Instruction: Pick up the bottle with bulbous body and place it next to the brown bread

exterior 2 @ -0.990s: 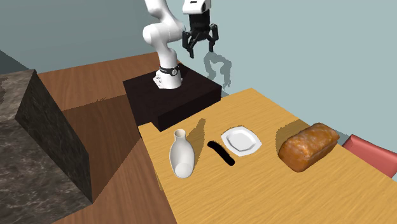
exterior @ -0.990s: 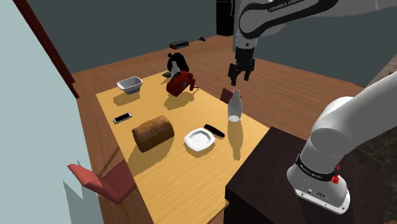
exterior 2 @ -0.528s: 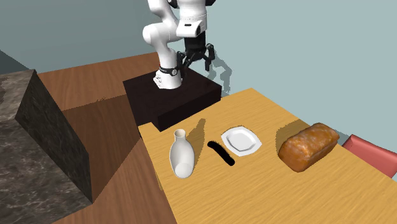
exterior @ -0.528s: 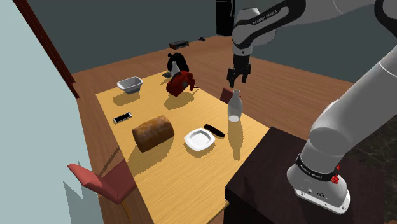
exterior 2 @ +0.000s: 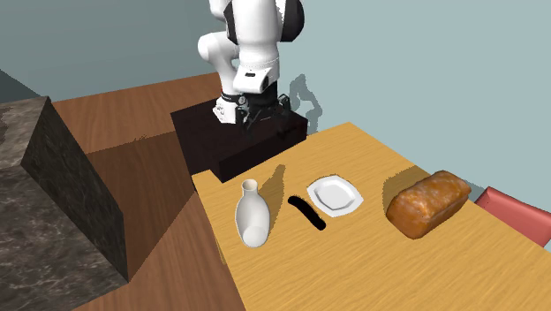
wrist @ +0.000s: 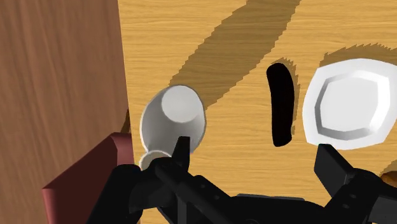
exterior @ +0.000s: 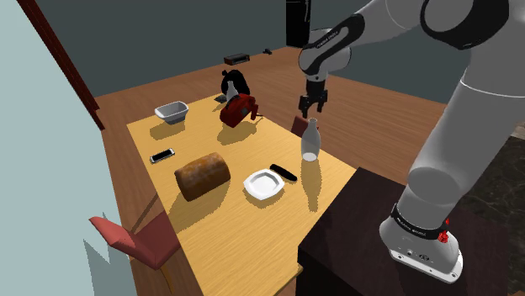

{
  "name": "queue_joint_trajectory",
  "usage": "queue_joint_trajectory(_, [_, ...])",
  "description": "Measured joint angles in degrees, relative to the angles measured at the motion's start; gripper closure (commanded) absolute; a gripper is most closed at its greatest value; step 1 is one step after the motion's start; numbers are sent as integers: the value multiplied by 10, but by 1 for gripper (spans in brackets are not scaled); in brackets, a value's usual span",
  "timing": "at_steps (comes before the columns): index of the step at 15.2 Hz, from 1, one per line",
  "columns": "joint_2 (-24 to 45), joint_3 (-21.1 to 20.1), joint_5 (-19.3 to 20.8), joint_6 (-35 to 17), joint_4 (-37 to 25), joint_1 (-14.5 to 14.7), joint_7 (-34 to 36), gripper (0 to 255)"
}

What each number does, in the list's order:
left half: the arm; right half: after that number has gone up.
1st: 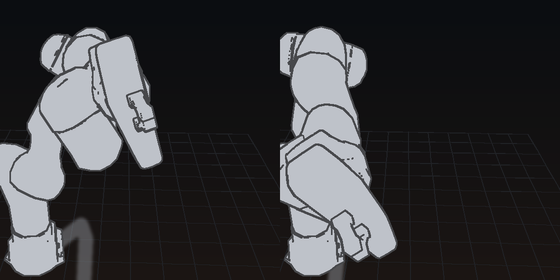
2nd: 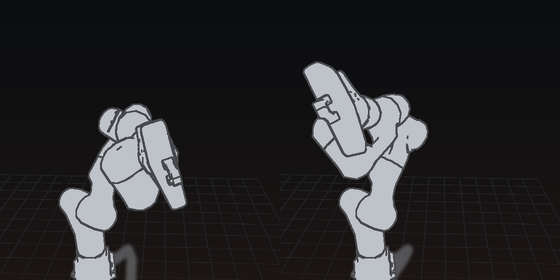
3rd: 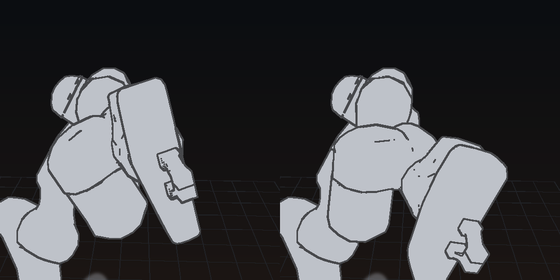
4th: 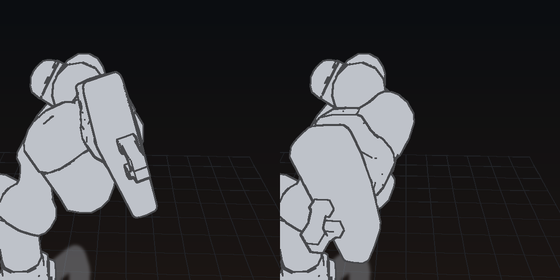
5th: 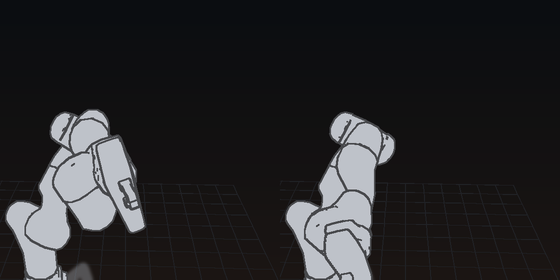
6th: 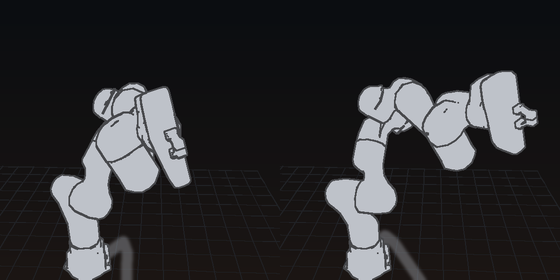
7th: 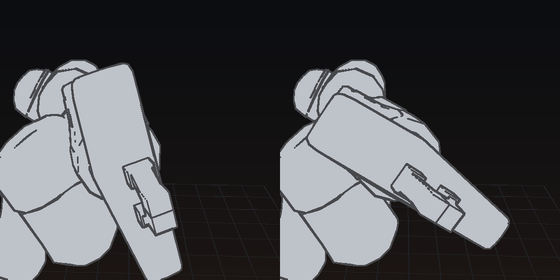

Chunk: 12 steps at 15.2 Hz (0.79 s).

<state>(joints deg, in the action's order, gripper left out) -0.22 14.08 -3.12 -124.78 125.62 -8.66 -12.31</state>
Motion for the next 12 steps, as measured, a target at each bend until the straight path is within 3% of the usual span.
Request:
queue_joint_trajectory(10, [213, 16, -54, -38, -165, -50, -76, 0])
queue_joint_trajectory(12, [227, 15, -58, -45, -171, -53, -79, 0])
